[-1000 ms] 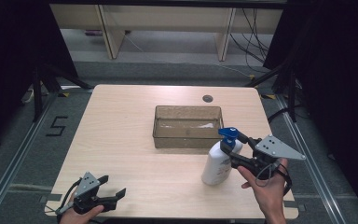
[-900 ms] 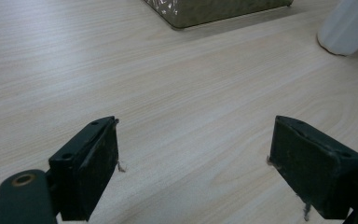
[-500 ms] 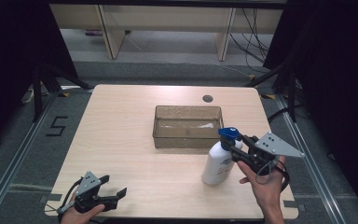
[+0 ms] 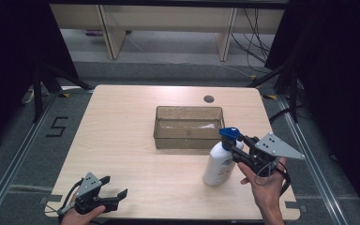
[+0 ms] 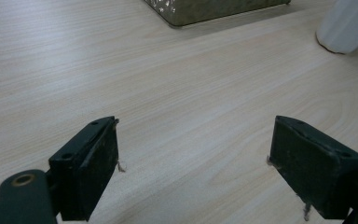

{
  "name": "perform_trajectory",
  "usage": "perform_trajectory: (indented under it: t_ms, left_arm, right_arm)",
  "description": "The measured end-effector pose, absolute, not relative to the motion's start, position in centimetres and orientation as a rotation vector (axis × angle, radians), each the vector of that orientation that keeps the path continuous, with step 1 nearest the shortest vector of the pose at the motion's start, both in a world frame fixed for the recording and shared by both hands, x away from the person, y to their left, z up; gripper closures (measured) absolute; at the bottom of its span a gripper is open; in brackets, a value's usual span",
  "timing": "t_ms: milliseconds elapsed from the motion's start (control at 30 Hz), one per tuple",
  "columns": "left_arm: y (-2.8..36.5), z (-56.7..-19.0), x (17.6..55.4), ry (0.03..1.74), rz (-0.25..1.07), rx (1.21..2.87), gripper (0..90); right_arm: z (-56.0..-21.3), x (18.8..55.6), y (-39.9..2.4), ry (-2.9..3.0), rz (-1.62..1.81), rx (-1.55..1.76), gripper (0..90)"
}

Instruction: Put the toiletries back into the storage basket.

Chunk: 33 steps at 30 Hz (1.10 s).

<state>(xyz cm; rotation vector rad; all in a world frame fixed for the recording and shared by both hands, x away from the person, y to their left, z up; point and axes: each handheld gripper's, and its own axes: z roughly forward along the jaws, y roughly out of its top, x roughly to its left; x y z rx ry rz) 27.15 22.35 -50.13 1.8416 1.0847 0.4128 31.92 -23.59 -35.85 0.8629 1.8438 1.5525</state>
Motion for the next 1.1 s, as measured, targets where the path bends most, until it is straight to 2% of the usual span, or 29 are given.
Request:
perform_trajectory:
  t_ms: [667, 1100]
  left_arm:
    - [22.6, -50.0, 27.1, 1.083, 0.412, 1.838, 14.9]
    - [22.6, -50.0, 27.1, 1.096, 0.418, 1.847, 14.9]
  right_arm:
    - [-35.2, 32.6, -23.4, 1.844, 1.557, 0.905, 62.1]
    - [-33.2, 33.3, -23.8, 1.804, 1.555, 0.861, 62.1]
